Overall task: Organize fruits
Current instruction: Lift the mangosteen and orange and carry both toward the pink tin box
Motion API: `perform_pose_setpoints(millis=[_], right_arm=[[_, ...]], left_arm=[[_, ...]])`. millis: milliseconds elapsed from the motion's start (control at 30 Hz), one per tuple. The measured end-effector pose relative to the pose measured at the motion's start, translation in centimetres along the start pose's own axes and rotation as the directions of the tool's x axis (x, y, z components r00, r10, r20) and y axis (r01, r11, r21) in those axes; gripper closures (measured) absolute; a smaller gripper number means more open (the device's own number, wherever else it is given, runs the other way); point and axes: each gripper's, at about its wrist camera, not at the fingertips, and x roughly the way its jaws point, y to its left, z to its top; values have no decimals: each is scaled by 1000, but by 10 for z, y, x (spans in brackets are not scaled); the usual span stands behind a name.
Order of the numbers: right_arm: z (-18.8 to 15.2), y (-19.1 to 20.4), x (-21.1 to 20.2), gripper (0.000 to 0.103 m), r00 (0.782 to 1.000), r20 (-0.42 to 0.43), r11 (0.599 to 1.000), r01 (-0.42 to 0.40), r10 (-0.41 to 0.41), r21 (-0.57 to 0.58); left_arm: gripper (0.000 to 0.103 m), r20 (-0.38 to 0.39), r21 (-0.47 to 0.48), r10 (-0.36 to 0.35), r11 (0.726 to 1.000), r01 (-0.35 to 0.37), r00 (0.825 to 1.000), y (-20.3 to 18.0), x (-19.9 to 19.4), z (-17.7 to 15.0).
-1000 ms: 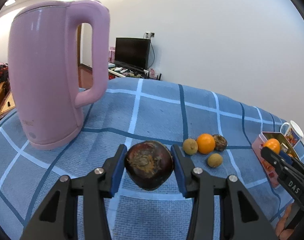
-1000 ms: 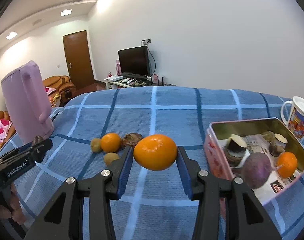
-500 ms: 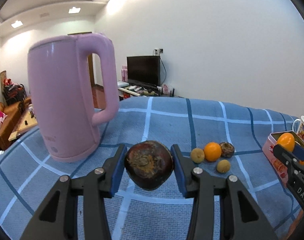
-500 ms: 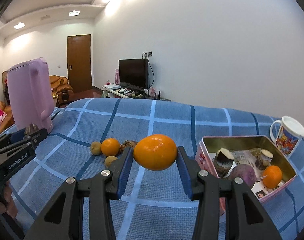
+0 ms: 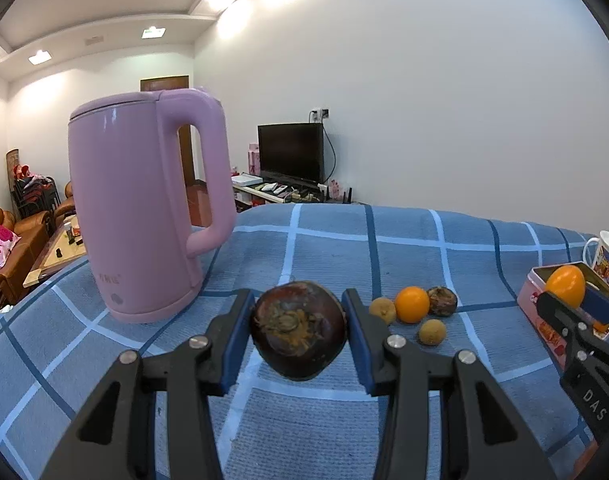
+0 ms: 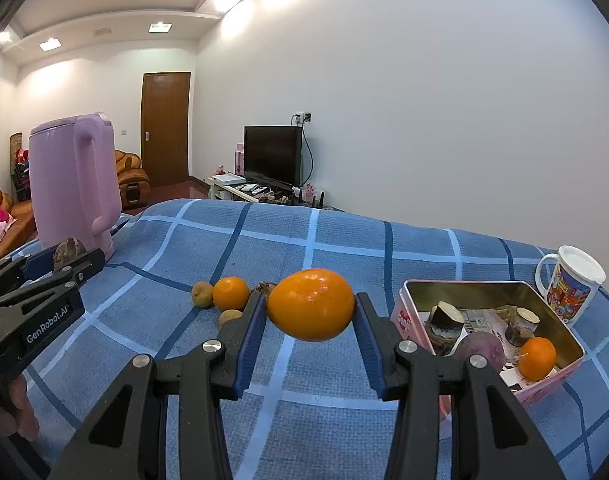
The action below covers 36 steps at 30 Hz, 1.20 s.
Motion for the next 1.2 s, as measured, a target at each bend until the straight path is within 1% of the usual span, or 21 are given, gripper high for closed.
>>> perform_pose_setpoints(millis=[400,700,933,1200], right_arm=[[-2,0,-9,56,1000,15,1000,-2,3,-25],[-6,-10,-15,56,1000,13,1000,-3,3,-22],[-8,-17,-19,56,1000,14,1000,3,-3,-25],[-12,-37,-25,56,1000,15,1000,19,-19,-23]], left_arm=[[56,-5,-22,-9,1000,9,1000,-6,-7,-2],[56,-21,-29,-24,999,24,999,-17,-14,-6],[56,-16,-2,-30,1000,30,999,-34,-22,-9],[56,-8,22,-42,999,42,999,-52,-30,-12]])
